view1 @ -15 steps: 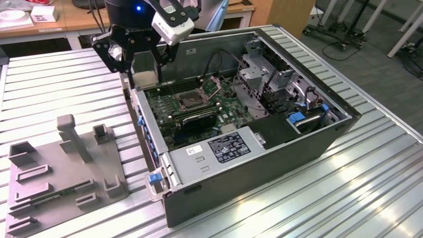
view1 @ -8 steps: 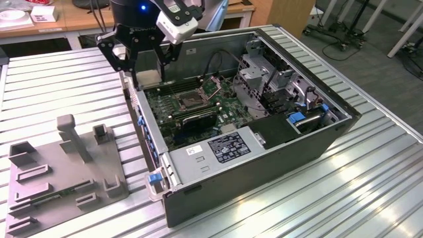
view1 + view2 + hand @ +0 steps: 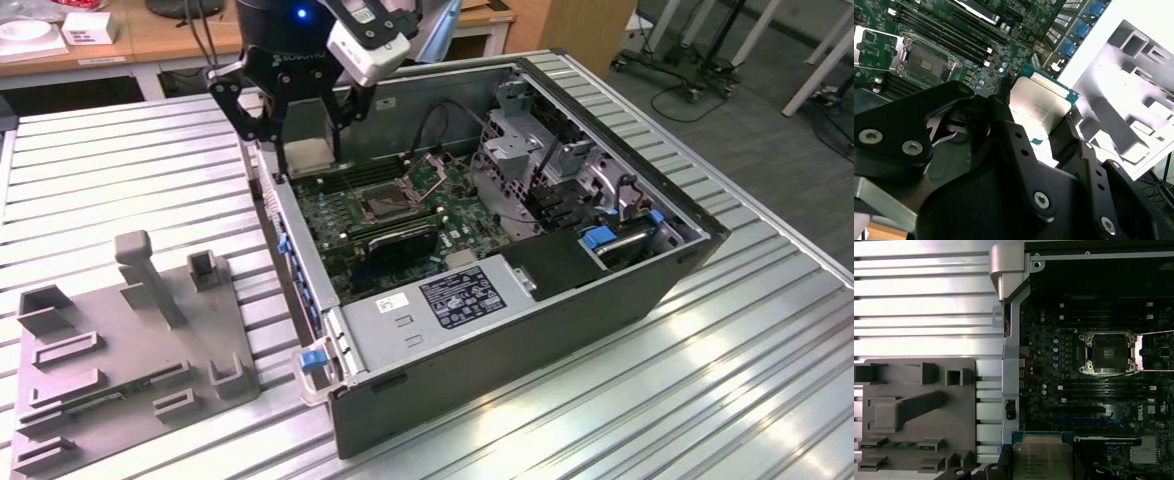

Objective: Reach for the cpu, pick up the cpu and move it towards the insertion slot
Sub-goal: 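Pick up the cpu and move it towards the insertion slot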

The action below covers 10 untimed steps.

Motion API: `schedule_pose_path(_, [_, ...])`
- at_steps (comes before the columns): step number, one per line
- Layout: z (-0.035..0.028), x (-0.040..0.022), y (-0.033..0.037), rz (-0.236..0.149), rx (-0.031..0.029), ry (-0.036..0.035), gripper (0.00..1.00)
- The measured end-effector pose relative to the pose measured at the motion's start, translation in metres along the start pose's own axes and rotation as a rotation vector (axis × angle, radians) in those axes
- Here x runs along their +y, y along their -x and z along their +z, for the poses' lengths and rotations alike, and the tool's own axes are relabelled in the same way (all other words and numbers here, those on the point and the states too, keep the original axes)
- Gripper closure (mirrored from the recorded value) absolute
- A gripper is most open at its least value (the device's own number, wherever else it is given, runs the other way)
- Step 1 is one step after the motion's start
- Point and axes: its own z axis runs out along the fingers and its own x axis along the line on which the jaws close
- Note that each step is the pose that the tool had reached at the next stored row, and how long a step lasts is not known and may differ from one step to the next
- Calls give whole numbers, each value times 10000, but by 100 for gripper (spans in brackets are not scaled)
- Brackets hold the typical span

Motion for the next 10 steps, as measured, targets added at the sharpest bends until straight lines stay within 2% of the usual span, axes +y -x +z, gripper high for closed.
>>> schedule_pose_path(10, [4, 28, 108, 1, 0, 0, 45])
